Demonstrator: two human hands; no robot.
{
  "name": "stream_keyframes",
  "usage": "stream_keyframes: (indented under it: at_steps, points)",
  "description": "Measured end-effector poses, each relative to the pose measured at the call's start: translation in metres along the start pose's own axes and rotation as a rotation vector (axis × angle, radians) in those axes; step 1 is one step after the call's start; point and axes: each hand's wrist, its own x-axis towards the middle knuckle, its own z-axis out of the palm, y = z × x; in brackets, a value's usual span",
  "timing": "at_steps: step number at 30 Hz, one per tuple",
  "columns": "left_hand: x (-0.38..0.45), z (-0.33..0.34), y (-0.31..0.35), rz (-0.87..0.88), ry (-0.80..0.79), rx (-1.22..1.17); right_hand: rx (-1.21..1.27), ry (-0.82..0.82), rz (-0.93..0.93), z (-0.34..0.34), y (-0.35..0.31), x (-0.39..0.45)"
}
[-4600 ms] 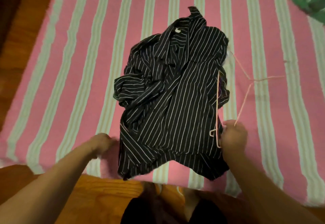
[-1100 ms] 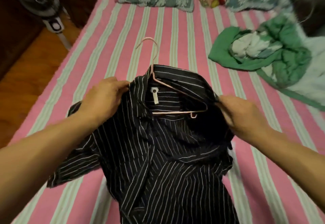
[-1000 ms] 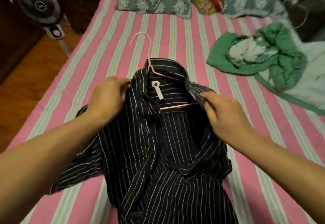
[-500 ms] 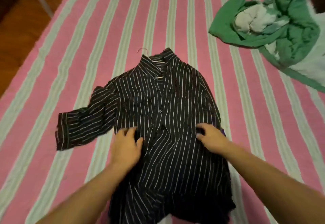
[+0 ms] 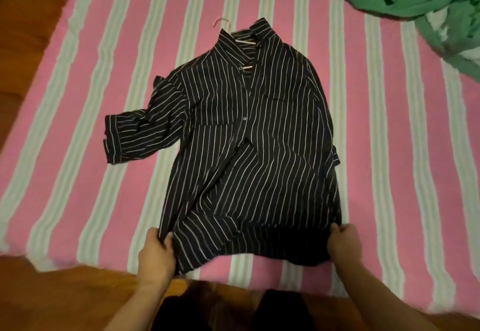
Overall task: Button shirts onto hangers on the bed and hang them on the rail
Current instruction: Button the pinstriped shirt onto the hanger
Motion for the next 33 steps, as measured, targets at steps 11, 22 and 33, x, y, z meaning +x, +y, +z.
stream_keyframes:
  at_steps: [11, 22, 33]
  points:
    - [0.043, -0.065, -0.098, 0.288, -0.102, 0.194, -0.220, 0.153, -0.163, 0.044, 0.064, -0.112]
    - [0.033, -0.052, -0.130, 0.652, 0.022, 0.327, -0.538, 0.319, -0.204, 0.075, 0.049, -0.155]
    - [-0.049, 0.064, -0.115, 0.656, -0.003, 0.651, -0.625, 0.016, -1.163, 0.159, 0.040, -0.145]
